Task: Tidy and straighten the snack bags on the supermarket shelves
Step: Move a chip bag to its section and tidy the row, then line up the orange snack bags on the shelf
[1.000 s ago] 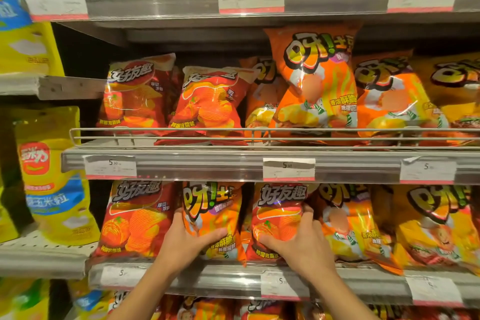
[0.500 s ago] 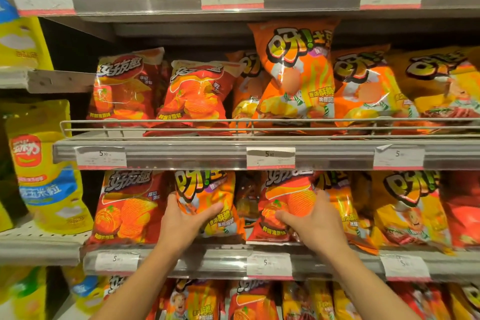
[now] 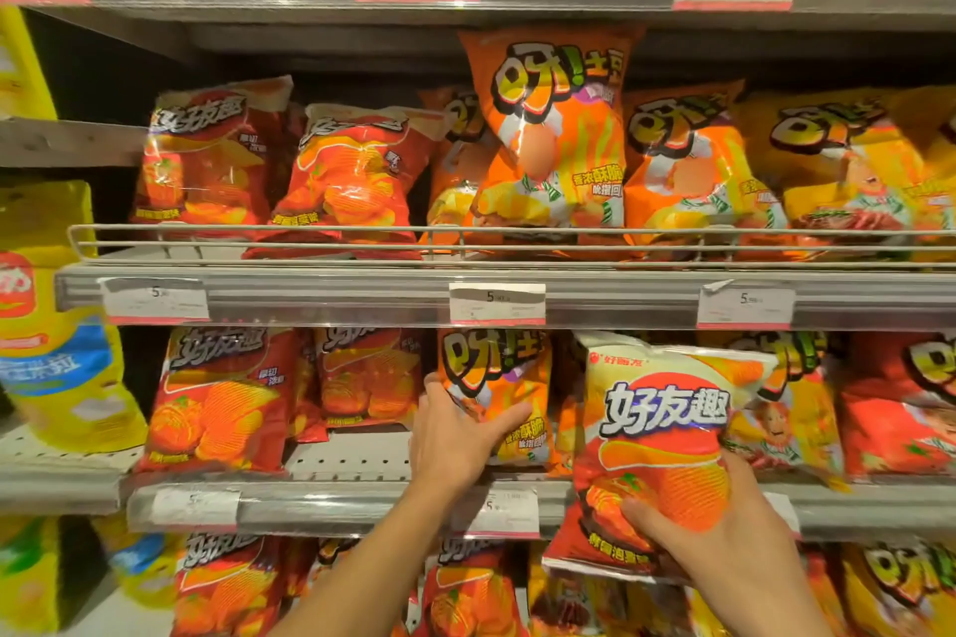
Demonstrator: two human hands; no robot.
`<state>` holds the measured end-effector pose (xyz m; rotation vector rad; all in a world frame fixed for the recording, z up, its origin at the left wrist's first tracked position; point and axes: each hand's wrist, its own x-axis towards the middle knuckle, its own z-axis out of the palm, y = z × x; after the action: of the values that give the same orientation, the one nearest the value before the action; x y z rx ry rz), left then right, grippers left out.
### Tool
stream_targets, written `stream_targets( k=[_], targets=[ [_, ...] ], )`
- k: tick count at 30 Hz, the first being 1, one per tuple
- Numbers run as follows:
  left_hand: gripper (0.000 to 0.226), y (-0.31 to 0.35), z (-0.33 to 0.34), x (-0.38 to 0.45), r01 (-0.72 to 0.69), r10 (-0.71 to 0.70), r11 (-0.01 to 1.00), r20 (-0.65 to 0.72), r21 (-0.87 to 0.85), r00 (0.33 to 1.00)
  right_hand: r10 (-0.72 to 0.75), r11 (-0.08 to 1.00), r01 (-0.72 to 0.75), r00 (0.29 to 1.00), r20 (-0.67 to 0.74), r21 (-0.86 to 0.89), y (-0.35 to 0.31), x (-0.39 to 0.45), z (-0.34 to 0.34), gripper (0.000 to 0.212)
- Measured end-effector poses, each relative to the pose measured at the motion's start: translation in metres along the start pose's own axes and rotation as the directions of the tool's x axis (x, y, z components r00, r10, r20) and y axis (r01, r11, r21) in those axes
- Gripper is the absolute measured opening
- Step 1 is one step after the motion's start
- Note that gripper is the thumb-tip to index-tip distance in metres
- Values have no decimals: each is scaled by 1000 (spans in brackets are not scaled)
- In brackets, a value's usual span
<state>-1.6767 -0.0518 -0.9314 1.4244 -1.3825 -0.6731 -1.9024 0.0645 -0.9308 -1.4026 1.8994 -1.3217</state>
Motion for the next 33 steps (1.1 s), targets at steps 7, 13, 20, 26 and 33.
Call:
stream_targets(
  k=[7,13,20,26,33],
  targets=[
    [117,2,9,-1,86,-92,993,82,82,992,-3,1000,3,999,37,-22,-5,-16,5,100],
    [88,-13,-21,-15,-49,-9,958,199,283,980,-18,999,25,988,154,-47,-28,-34,27,100],
    [44,-95,-106,-47,-419,448,495,189,761,874,-97,991,120,949,301,-59,-67,-53,78,101],
    [43,-112,-152,-41,-409,341,440,272,800,900,-196,976,216,934,300,-33,-95,-43,141,94],
    [42,-120,-152,-31,-436,459,411,231,801,858,-210,965,214,977,42,-151,-127,-13,210,105]
  ],
)
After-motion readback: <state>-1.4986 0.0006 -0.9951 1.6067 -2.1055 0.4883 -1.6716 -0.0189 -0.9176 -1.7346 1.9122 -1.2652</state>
